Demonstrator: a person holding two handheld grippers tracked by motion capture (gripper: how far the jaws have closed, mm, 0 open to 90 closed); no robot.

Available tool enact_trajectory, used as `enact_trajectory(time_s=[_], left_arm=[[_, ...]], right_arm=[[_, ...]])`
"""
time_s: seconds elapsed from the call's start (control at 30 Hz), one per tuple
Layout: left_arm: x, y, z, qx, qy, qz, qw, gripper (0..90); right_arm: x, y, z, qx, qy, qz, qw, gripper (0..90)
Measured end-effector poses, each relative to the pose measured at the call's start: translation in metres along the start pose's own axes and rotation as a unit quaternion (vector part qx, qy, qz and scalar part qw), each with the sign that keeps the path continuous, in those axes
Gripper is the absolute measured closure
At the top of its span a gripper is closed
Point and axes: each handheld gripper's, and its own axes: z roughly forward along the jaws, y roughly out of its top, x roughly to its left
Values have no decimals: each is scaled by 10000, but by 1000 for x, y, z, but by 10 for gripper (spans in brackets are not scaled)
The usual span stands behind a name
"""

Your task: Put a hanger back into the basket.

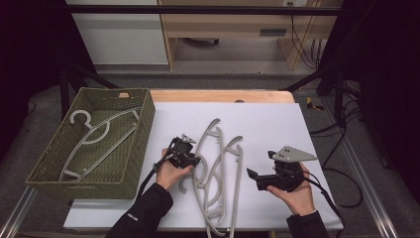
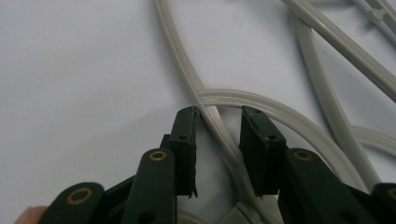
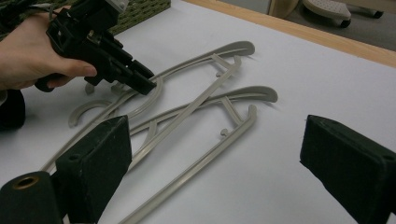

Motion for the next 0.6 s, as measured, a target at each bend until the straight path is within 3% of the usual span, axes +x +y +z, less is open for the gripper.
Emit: enact_trajectory(time_s=[0.23,0.27,0.33,0.47,0.6], left_arm=[[2,7,4,49,113,-18,9999,717],[4,10,4,59,211,82,9997,727],[8,11,5,50,287,72,9996,759],[16,12,7,-6,298,-17,9996,811],[16,13,-2,-149,379,4,9992,797]], right_arm=[[0,0,1,3,17,24,10000,94],[0,0,1,-2,3,24,10000,94],[0,0,0,-2,7,23,10000,95],[0,0,0,5,13,27,10000,94],[0,0,1,1,6,17,10000,94]])
